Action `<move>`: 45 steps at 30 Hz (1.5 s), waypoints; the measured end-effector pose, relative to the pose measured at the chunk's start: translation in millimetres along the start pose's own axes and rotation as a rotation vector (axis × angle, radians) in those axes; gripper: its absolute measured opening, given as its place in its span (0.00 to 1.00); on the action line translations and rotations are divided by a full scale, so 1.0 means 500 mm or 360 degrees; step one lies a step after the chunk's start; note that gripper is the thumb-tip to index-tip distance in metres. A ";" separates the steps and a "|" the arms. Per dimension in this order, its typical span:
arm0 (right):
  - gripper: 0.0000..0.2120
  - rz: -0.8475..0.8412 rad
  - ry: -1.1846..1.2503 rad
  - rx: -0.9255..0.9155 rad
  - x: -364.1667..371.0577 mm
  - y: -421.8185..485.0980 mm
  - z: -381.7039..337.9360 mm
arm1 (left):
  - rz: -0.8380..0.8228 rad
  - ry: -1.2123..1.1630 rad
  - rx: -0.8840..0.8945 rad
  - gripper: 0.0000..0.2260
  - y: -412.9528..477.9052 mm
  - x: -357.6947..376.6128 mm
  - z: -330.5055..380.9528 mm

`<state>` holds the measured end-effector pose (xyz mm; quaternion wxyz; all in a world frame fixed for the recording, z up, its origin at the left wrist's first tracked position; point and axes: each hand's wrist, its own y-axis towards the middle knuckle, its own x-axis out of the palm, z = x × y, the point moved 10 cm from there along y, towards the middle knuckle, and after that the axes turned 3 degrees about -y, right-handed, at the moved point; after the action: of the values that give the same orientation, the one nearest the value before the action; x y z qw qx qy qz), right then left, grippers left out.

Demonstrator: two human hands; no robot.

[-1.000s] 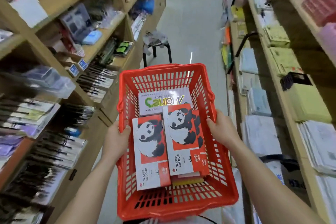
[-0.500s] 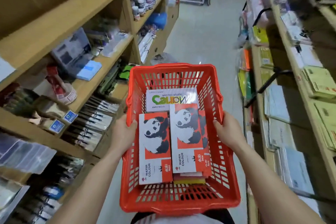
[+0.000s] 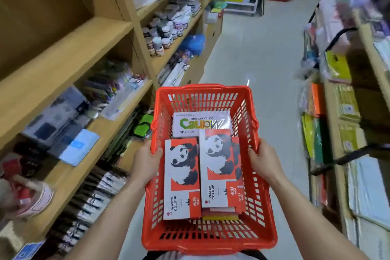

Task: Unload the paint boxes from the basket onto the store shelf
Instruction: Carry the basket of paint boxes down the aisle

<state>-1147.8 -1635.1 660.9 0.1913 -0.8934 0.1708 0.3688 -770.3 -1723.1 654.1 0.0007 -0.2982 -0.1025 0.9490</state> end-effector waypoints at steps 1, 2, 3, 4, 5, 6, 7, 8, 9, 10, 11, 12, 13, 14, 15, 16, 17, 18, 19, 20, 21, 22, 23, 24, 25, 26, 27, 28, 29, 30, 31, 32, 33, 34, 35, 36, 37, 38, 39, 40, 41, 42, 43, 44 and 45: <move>0.09 -0.0015 -0.0016 0.0020 0.000 0.049 -0.009 | 0.0006 -0.0006 -0.0007 0.06 0.044 0.011 0.014; 0.09 -0.0026 -0.0033 0.0025 0.000 0.096 -0.023 | 0.0005 -0.0005 -0.0020 0.06 0.086 0.023 0.028; 0.08 -0.0023 -0.0049 0.0018 0.001 0.147 -0.038 | 0.0006 0.0002 -0.0040 0.06 0.132 0.035 0.040; 0.08 -0.0024 -0.0053 0.0015 0.004 0.197 -0.051 | 0.0007 0.0000 -0.0064 0.06 0.181 0.047 0.048; 0.08 -0.0032 -0.0055 0.0016 0.011 0.244 -0.062 | 0.0003 -0.0010 -0.0093 0.07 0.229 0.059 0.052; 0.07 -0.0034 -0.0061 0.0026 0.019 0.287 -0.072 | 0.0003 -0.0008 -0.0108 0.06 0.277 0.070 0.056; 0.07 -0.0017 -0.0072 0.0043 0.032 0.345 -0.081 | -0.0004 0.0016 -0.0111 0.05 0.342 0.085 0.059; 0.07 -0.0002 -0.0066 0.0060 0.041 0.388 -0.088 | -0.0015 0.0033 -0.0122 0.04 0.392 0.098 0.059; 0.08 -0.0001 -0.0060 0.0072 0.047 0.413 -0.094 | -0.0021 0.0034 -0.0140 0.04 0.423 0.105 0.059; 0.08 -0.0002 -0.0060 0.0091 0.061 0.455 -0.099 | -0.0034 0.0035 -0.0154 0.04 0.474 0.119 0.055; 0.09 0.0002 -0.0064 0.0108 0.081 0.502 -0.105 | -0.0059 0.0037 -0.0160 0.04 0.531 0.135 0.053; 0.09 0.0008 -0.0073 0.0127 0.099 0.547 -0.111 | -0.0091 0.0031 -0.0160 0.05 0.587 0.151 0.052; 0.10 0.0013 -0.0084 0.0164 0.117 0.589 -0.113 | -0.0126 0.0030 -0.0168 0.06 0.642 0.167 0.049; 0.10 0.0010 -0.0094 0.0202 0.136 0.627 -0.115 | -0.0148 0.0042 -0.0163 0.07 0.693 0.182 0.048; 0.10 0.0006 -0.0101 0.0224 0.156 0.664 -0.117 | -0.0170 0.0058 -0.0155 0.07 0.740 0.196 0.050; 0.10 0.0008 -0.0110 0.0238 0.176 0.702 -0.118 | -0.0192 0.0067 -0.0151 0.07 0.785 0.209 0.050; 0.11 0.0003 -0.0112 0.0262 0.195 0.740 -0.115 | -0.0212 0.0071 -0.0157 0.06 0.830 0.224 0.047; 0.11 0.0001 -0.0112 0.0291 0.215 0.776 -0.111 | -0.0218 0.0080 -0.0161 0.05 0.872 0.239 0.043; 0.11 0.0009 -0.0112 0.0314 0.233 0.811 -0.107 | -0.0214 0.0102 -0.0158 0.06 0.914 0.254 0.040; 0.10 0.0025 -0.0112 0.0327 0.251 0.844 -0.102 | -0.0219 0.0129 -0.0152 0.06 0.954 0.270 0.037; 0.10 0.0037 -0.0110 0.0340 0.268 0.877 -0.095 | -0.0227 0.0143 -0.0157 0.06 0.990 0.289 0.032; 0.09 0.0039 -0.0110 0.0352 0.285 0.908 -0.088 | -0.0233 0.0149 -0.0171 0.06 1.024 0.307 0.023; 0.09 0.0041 -0.0111 0.0362 0.303 0.940 -0.081 | -0.0244 0.0149 -0.0183 0.07 1.057 0.327 0.014; 0.09 0.0040 -0.0110 0.0377 0.320 0.969 -0.073 | -0.0265 0.0138 -0.0196 0.07 1.088 0.349 0.003; 0.09 0.0036 -0.0111 0.0392 0.336 0.996 -0.064 | -0.0285 0.0125 -0.0214 0.07 1.116 0.370 -0.010; 0.09 0.0031 -0.0110 0.0401 0.353 1.023 -0.056 | -0.0291 0.0116 -0.0234 0.07 1.142 0.389 -0.023; 0.09 0.0023 -0.0107 0.0410 0.371 1.049 -0.048 | -0.0293 0.0119 -0.0251 0.06 1.166 0.405 -0.034; 0.09 0.0010 -0.0103 0.0424 0.388 1.071 -0.038 | -0.0301 0.0123 -0.0270 0.06 1.186 0.423 -0.047; 0.10 0.0001 -0.0103 0.0439 0.404 1.092 -0.026 | -0.0312 0.0125 -0.0283 0.07 1.204 0.440 -0.058; 0.10 -0.0003 -0.0105 0.0457 0.419 1.109 -0.014 | -0.0323 0.0132 -0.0289 0.08 1.220 0.457 -0.068; 0.10 -0.0011 -0.0106 0.0485 0.434 1.124 -0.001 | -0.0332 0.0145 -0.0293 0.09 1.235 0.473 -0.079; 0.10 -0.0016 -0.0101 0.0514 0.446 1.137 0.013 | -0.0341 0.0168 -0.0292 0.10 1.249 0.487 -0.088; 0.09 -0.0018 -0.0098 0.0532 0.456 1.151 0.024 | -0.0344 0.0201 -0.0283 0.11 1.264 0.498 -0.093; 0.09 -0.0017 -0.0096 0.0537 0.463 1.166 0.033 | -0.0343 0.0238 -0.0278 0.11 1.279 0.507 -0.096; 0.09 -0.0016 -0.0092 0.0541 0.467 1.181 0.038 | -0.0343 0.0259 -0.0283 0.11 1.293 0.513 -0.098; 0.10 -0.0016 -0.0083 0.0551 0.470 1.194 0.042 | -0.0350 0.0269 -0.0298 0.10 1.305 0.518 -0.100; 0.10 -0.0023 -0.0068 0.0570 0.472 1.203 0.047 | -0.0363 0.0276 -0.0315 0.10 1.313 0.522 -0.104; 0.10 -0.0033 -0.0047 0.0601 0.473 1.208 0.051 | -0.0381 0.0287 -0.0329 0.10 1.318 0.525 -0.107; 0.11 -0.0054 -0.0022 0.0642 0.475 1.206 0.051 | -0.0408 0.0296 -0.0343 0.10 1.317 0.525 -0.110; 0.12 -0.0072 0.0000 0.0679 0.474 1.198 0.048 | -0.0431 0.0286 -0.0354 0.10 1.312 0.524 -0.112; 0.14 -0.0046 0.0002 0.0683 0.467 1.187 0.040 | -0.0437 0.0260 -0.0355 0.09 1.303 0.520 -0.110; 0.16 0.0047 -0.0028 0.0643 0.450 1.175 0.026 | -0.0410 0.0237 -0.0336 0.10 1.293 0.511 -0.105; 0.19 0.0181 -0.0095 0.0560 0.428 1.162 0.003 | -0.0334 0.0246 -0.0280 0.12 1.284 0.495 -0.094; 0.20 0.0326 -0.0157 0.0451 0.408 1.149 -0.025 | -0.0222 0.0287 -0.0174 0.15 1.276 0.474 -0.076; 0.20 0.0429 -0.0177 0.0318 0.401 1.138 -0.058 | -0.0111 0.0344 -0.0020 0.16 1.267 0.456 -0.052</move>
<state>-1250.4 -2175.8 411.8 0.2371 -0.8172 0.3141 0.4212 -905.3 -2324.2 380.9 0.0430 -0.3950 -0.1180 0.9100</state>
